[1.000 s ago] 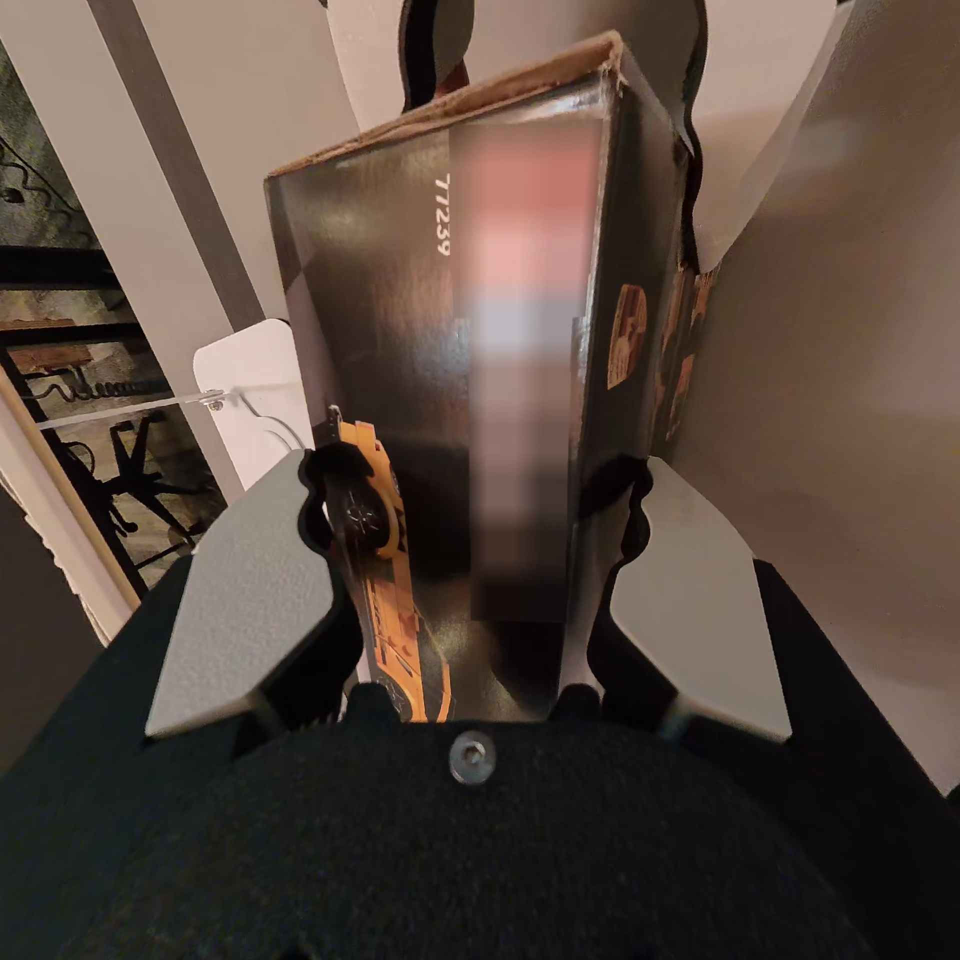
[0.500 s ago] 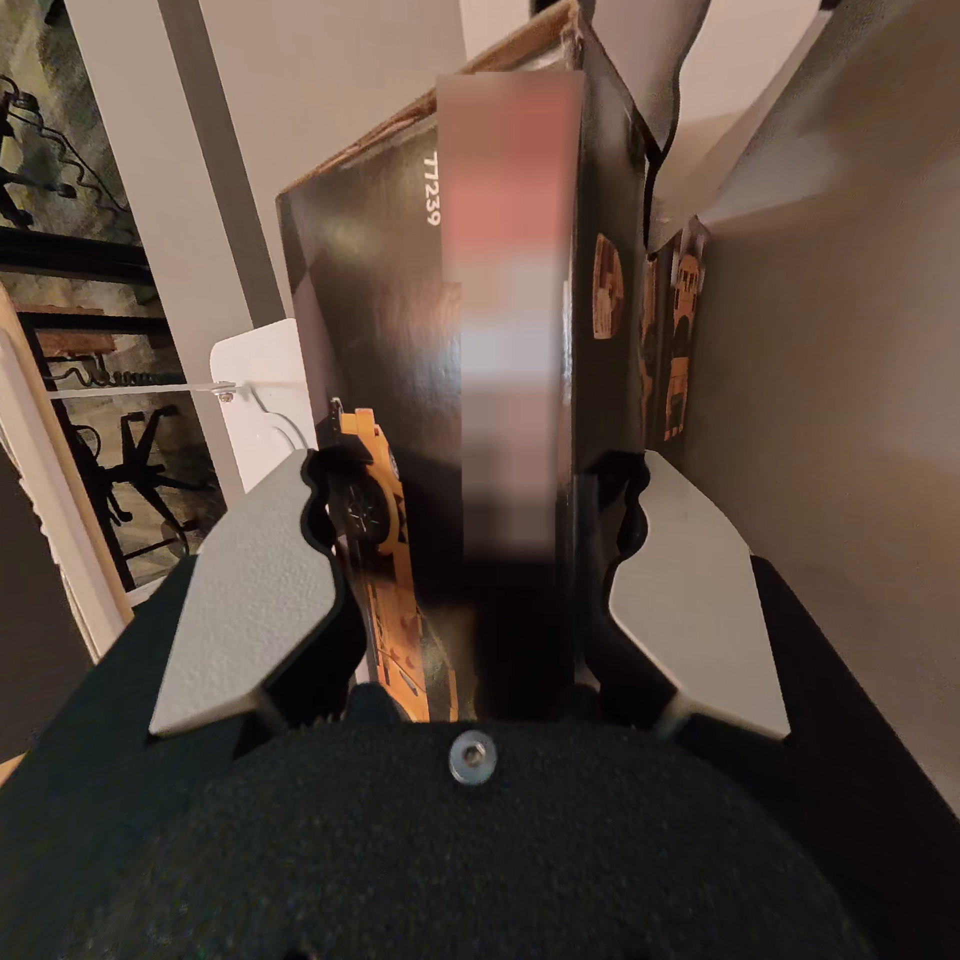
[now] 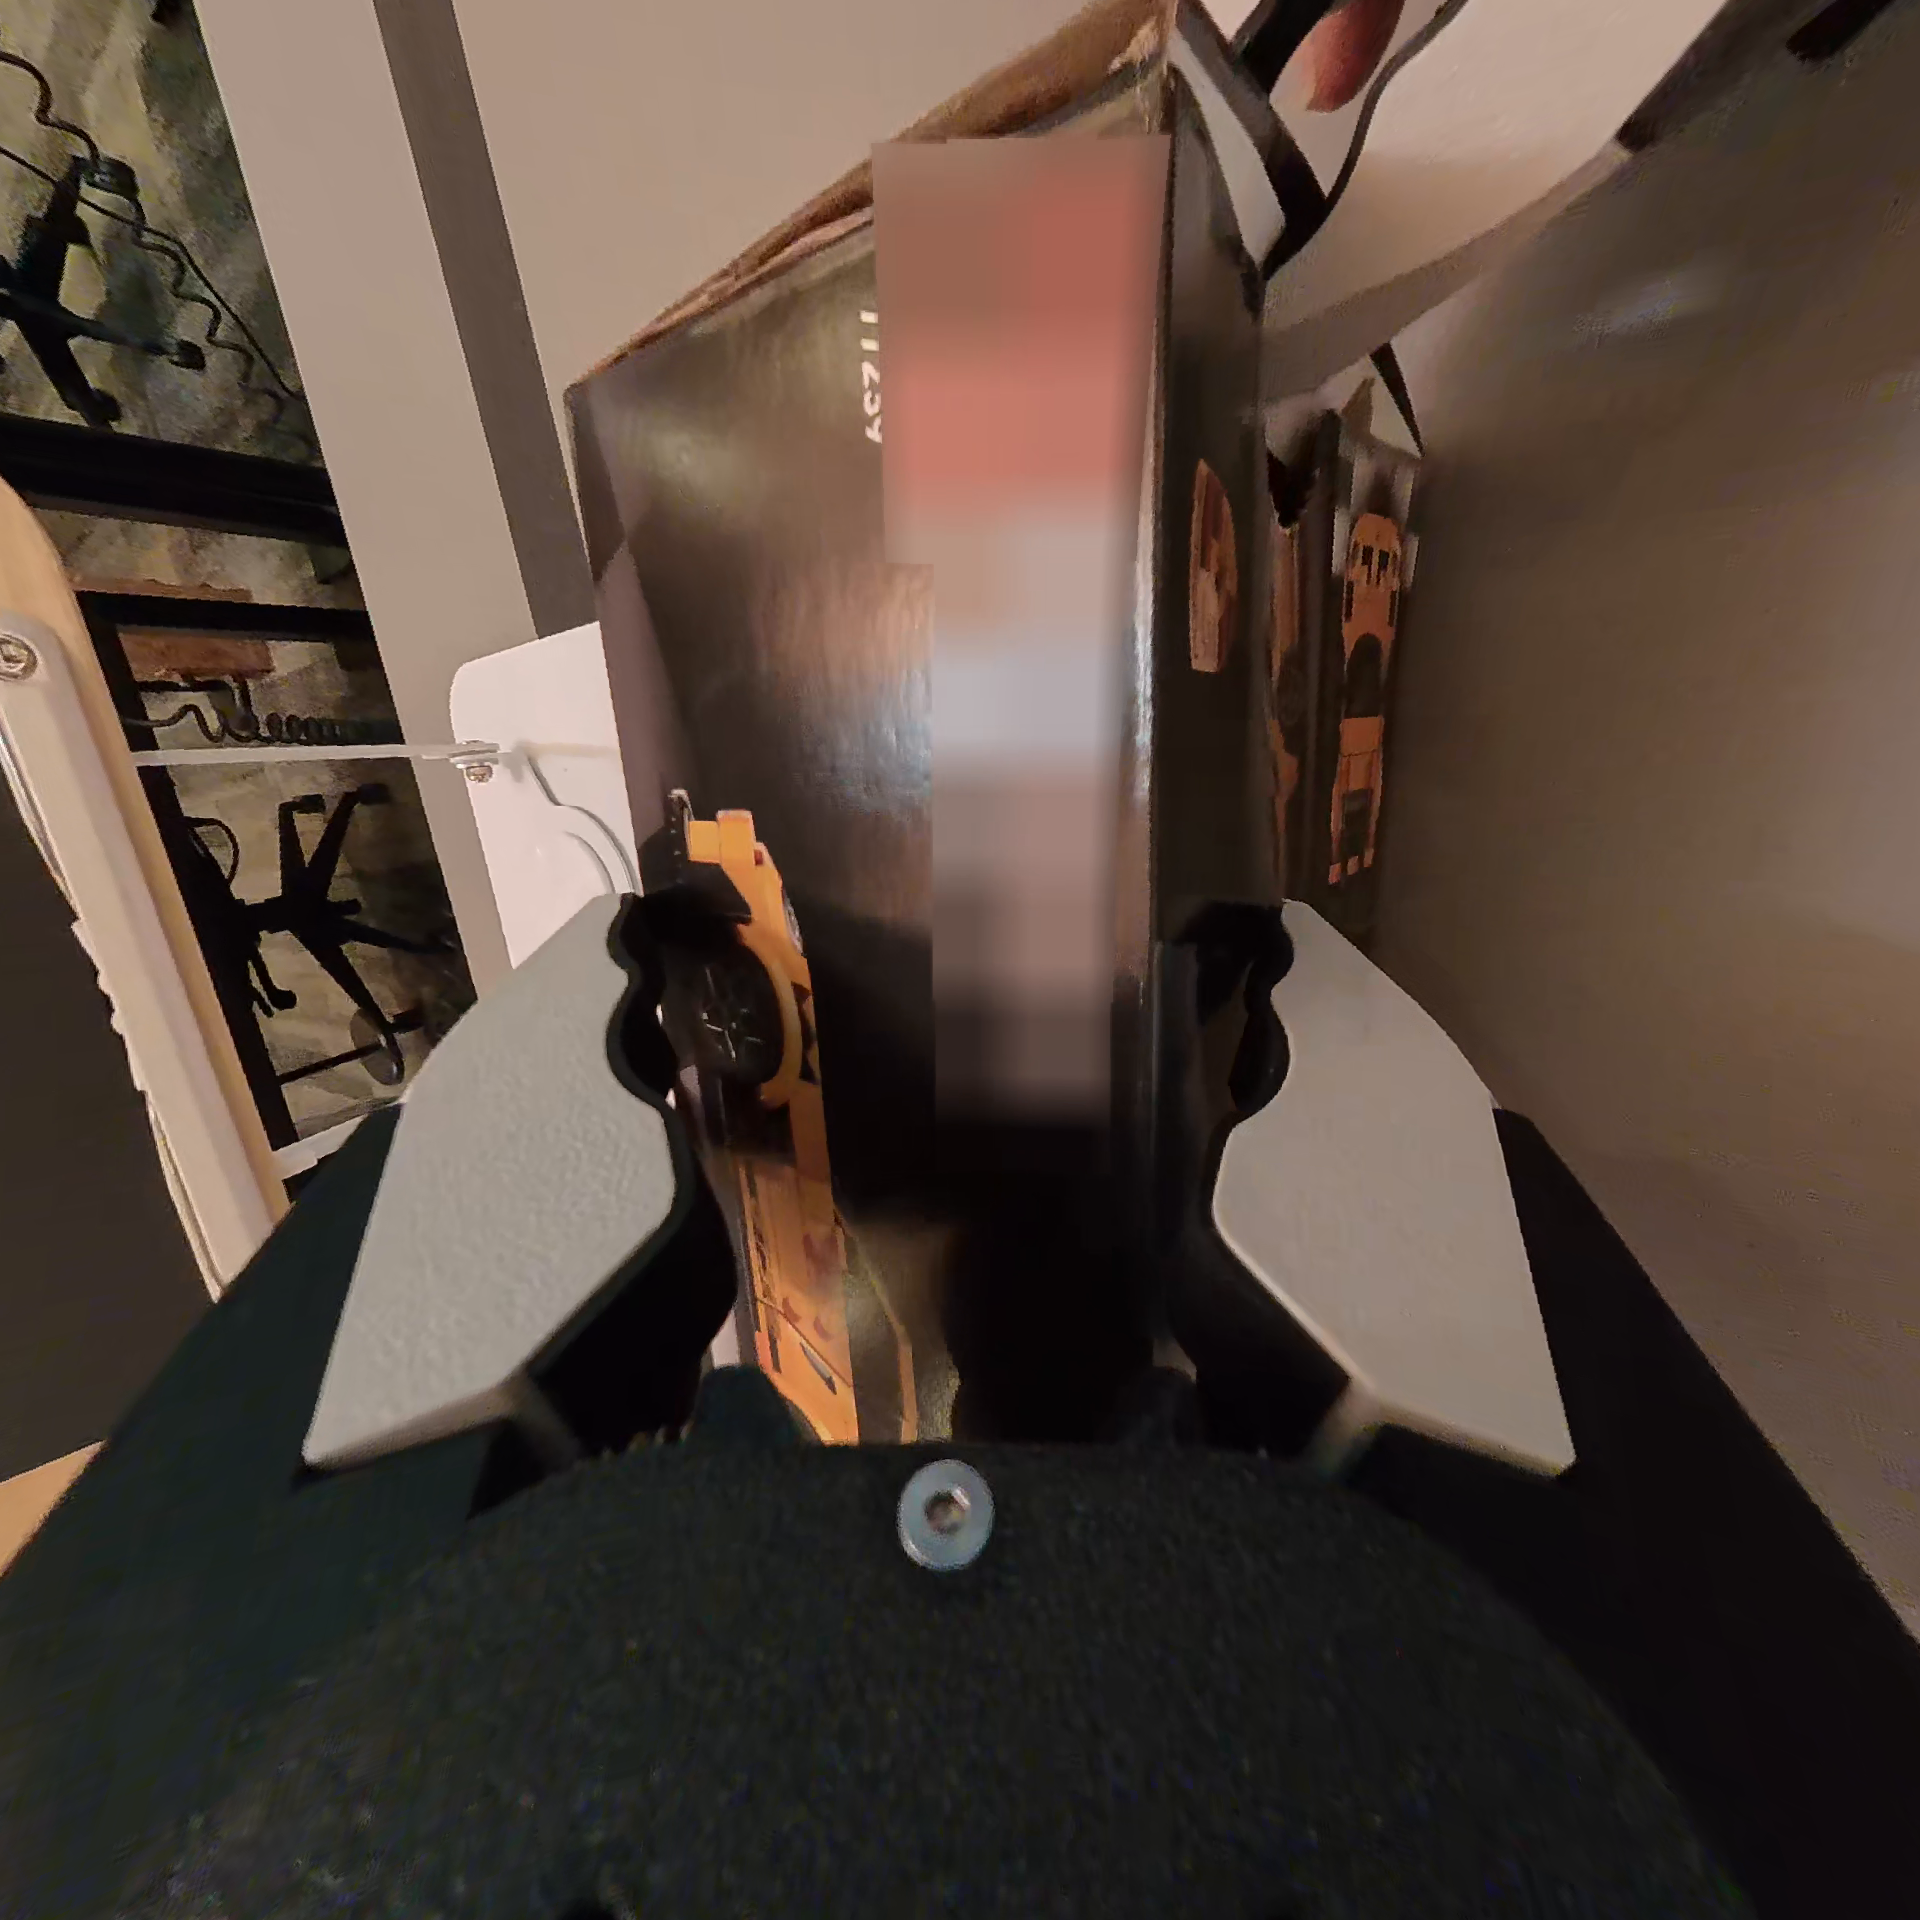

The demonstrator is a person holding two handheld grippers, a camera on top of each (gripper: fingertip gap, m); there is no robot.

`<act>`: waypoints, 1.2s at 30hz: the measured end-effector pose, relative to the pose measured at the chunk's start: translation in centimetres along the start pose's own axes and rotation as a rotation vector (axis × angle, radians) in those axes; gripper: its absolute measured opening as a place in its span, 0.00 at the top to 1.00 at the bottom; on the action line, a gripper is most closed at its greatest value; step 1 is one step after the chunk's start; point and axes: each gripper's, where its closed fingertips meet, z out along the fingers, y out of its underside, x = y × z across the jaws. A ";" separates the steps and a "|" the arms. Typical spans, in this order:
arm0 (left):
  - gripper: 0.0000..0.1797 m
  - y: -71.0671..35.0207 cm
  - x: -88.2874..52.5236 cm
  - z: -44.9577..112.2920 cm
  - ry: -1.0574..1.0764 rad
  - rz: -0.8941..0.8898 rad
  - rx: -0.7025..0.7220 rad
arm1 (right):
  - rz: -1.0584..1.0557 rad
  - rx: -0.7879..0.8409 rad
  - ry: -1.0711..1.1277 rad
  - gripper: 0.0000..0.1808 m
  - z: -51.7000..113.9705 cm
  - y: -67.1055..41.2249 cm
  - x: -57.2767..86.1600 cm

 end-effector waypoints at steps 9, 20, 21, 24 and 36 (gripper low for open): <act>0.41 -0.5 0.2 -0.1 0.002 0.018 0.011 | -0.121 0.054 -0.208 0.92 -0.8 0.5 0.1; 0.40 -0.7 0.7 -0.4 0.011 0.052 0.034 | -0.191 0.097 -0.578 0.88 -2.2 1.7 0.8; 0.40 -0.7 0.7 -0.4 0.012 0.054 0.035 | -0.170 0.093 -0.643 0.88 -2.4 1.9 0.7; 0.40 -0.7 0.7 -0.4 0.014 0.057 0.032 | -0.105 0.046 -0.782 0.88 -2.7 2.2 0.8; 0.41 0.5 0.0 -0.4 -0.002 0.036 -0.041 | 0.323 -0.012 -0.359 0.88 0.7 2.8 9.6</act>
